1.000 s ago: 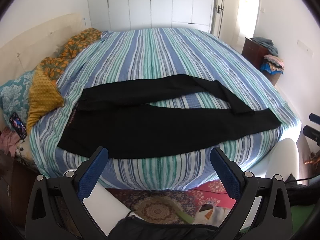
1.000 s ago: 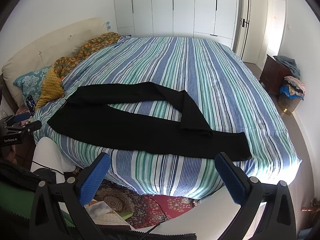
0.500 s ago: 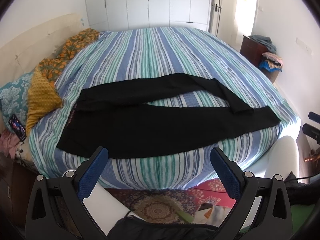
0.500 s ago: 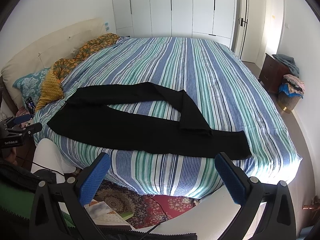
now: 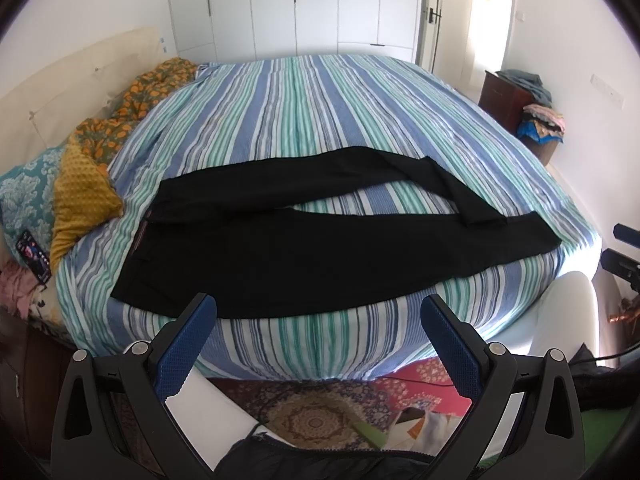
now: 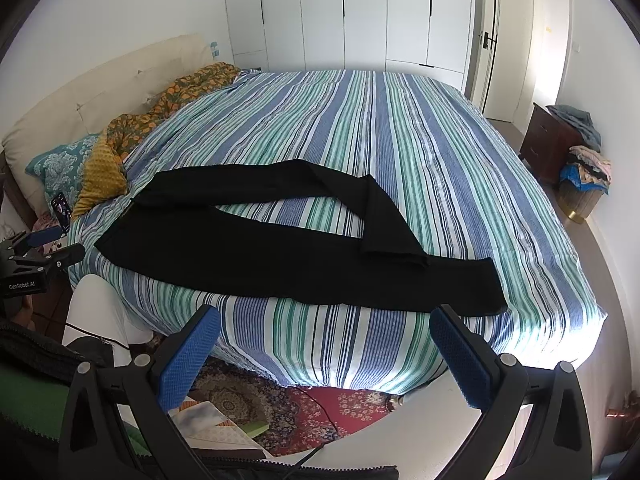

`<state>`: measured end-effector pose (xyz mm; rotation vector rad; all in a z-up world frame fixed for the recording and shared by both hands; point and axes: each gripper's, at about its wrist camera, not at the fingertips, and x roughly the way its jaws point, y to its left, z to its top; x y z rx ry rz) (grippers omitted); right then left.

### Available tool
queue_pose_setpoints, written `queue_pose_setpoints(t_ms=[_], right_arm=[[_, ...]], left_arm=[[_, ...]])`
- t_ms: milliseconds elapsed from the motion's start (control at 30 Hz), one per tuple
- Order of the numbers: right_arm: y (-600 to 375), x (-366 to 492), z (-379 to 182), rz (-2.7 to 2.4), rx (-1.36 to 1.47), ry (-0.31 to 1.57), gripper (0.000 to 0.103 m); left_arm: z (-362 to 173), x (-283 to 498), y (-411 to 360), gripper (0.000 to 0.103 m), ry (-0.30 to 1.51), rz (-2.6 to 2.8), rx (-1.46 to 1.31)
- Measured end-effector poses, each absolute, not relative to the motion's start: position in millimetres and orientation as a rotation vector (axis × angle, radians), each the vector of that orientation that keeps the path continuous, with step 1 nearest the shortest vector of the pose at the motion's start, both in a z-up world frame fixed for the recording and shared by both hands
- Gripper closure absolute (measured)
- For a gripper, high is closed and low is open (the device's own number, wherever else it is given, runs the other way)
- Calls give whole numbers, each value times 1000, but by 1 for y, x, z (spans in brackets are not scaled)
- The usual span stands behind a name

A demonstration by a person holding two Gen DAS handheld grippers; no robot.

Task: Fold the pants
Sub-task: 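Grasp the hem of one black pant leg with the right gripper and lift it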

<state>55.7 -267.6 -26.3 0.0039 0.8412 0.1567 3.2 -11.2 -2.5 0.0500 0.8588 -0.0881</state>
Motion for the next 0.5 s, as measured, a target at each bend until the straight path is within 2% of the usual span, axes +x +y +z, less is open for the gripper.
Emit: queue_pose_setpoints(t_ms=[300,500], right_arm=[[-258,70,-25,253,90,771,0],[-232,96,-43,362,-6,708,0]], left_arm=[[4,31,-22,1,763,-118,29],[-8,51,-30,1,771,-124,37]])
